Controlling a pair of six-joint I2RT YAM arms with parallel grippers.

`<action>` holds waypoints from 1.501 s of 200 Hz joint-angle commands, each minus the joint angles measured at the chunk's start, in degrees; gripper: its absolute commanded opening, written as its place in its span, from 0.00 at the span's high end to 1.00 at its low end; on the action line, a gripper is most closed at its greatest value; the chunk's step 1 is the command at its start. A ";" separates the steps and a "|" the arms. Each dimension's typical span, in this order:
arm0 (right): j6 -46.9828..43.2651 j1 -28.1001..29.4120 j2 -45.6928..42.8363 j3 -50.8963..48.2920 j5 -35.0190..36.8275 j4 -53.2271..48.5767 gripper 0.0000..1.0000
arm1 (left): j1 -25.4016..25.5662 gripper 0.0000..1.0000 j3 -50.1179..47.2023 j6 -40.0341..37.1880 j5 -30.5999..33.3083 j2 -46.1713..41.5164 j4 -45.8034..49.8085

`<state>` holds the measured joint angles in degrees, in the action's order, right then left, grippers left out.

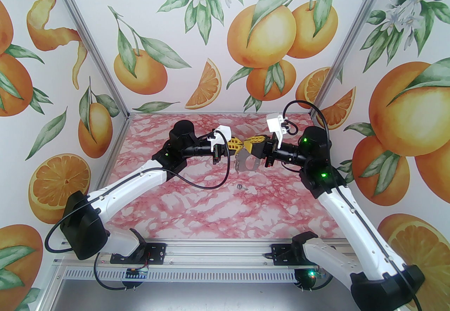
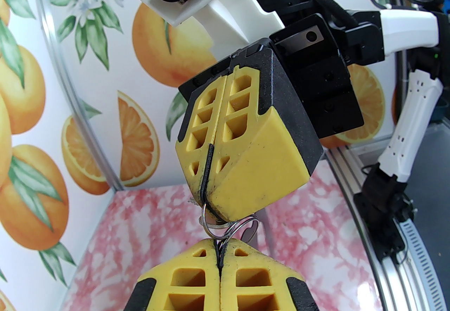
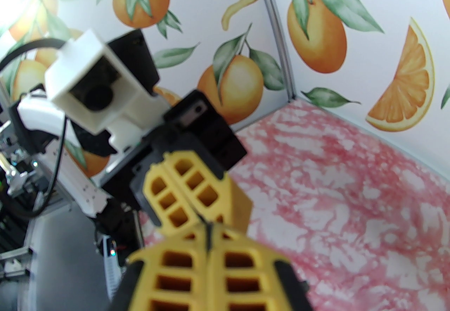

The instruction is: Remove the keys from the keyring

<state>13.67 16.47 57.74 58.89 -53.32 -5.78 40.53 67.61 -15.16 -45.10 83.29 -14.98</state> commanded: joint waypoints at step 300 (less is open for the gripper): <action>-3.83 0.05 -2.87 1.40 0.40 1.72 1.00 | -0.61 0.81 8.59 6.42 -12.29 3.11 3.94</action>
<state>11.42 16.51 54.41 58.35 -51.99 -3.68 39.77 73.41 -6.94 -54.52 85.67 -13.32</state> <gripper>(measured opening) 0.044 0.198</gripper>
